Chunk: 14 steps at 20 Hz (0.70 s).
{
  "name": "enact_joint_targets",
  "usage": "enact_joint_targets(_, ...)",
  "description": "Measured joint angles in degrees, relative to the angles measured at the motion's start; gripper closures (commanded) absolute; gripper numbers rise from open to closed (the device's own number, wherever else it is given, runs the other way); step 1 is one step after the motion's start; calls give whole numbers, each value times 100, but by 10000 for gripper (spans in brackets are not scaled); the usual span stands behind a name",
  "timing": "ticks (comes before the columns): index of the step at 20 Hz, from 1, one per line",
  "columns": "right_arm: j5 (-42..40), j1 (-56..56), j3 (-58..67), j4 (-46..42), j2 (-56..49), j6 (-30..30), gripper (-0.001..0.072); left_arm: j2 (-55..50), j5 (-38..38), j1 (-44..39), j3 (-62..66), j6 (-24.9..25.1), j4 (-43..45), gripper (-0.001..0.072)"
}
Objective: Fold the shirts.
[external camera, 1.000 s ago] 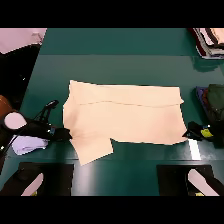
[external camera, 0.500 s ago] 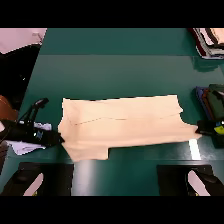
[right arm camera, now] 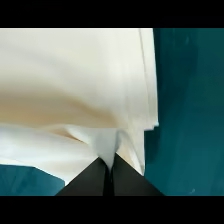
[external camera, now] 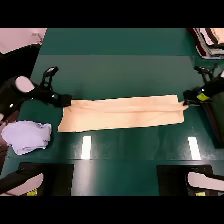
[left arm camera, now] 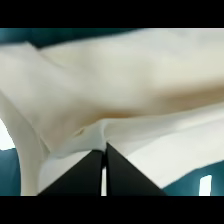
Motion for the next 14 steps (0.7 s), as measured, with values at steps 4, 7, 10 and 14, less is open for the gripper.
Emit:
enact_joint_targets(4,-92,17,647,389,-855,-63,324,-544,538,2,330,68,13,148)
enact_joint_targets(7,-122,-125,894,870,-1121,-278,318,-669,564,2,546,20,7,227)
enact_joint_targets(10,-72,-490,802,1158,-1029,-527,220,-717,146,2,831,-17,-7,600)
enact_joint_targets(14,-39,-1239,81,1370,-745,-789,132,-739,-238,2,990,-37,-258,682)
